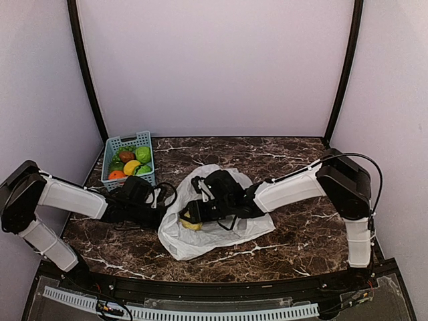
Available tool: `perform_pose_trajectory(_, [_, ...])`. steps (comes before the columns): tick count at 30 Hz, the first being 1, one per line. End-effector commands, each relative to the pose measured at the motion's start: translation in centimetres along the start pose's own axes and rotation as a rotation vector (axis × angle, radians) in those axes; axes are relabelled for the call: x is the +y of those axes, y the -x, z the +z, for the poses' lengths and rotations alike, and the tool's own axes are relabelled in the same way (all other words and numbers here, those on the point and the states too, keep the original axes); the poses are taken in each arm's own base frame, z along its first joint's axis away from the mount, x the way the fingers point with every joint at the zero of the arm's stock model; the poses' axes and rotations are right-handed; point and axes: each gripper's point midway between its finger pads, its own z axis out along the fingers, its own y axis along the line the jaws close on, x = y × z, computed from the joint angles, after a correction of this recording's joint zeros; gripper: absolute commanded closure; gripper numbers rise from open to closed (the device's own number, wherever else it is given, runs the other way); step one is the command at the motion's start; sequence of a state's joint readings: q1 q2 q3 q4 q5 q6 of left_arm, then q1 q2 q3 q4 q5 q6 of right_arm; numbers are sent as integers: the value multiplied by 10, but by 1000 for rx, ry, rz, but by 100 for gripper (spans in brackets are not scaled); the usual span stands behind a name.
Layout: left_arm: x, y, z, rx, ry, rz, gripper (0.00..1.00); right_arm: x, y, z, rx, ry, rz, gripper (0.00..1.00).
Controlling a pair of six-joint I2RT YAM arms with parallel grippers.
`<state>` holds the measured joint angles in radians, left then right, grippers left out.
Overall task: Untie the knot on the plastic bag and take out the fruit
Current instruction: Pick up the fake fruit from the takeout bag, then pass from the right arm to the left
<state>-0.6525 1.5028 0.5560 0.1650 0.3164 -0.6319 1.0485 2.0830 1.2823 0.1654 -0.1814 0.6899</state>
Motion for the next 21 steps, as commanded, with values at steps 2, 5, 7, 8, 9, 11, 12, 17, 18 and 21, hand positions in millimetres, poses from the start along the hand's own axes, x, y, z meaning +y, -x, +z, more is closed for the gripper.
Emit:
perform_pose_trajectory(2, [-2,8,-11,-39,11,30,99,12,12,-28,-74,-9,-22,49])
perform_pose_trajectory(5, [0,10,-15,-54,32,36,99,13,19,-47,-116,-24,-24,50])
perform_pose_trajectory(7, [1,11,-18,-59,44,38,99,12,20,-60,-137,-38,-21,50])
perform_pose_trajectory(8, [1,11,-19,-62,46,39,99,10,19,-66,-144,-46,-15,50])
perform_pose_trajectory(9, [2,11,-20,-65,51,39,99,12,21,-75,-160,-46,-12,50])
perform_pose_trajectory(11, [1,13,-22,-74,53,41,99,8,17,-87,-170,-59,1,50])
perform_pose_trajectory(12, [1,14,-24,-80,56,43,99,7,17,-94,-179,-64,7,50])
perform_pose_trajectory(17, [-2,21,-35,-121,64,56,81,-5,10,-125,-224,-112,32,50])
perform_pose_trajectory(18, [-3,25,-40,-141,71,61,75,-4,12,-132,-238,-112,32,50])
perform_pose_trajectory(21, [1,30,-57,-172,130,73,52,4,18,-152,-279,-91,9,50])
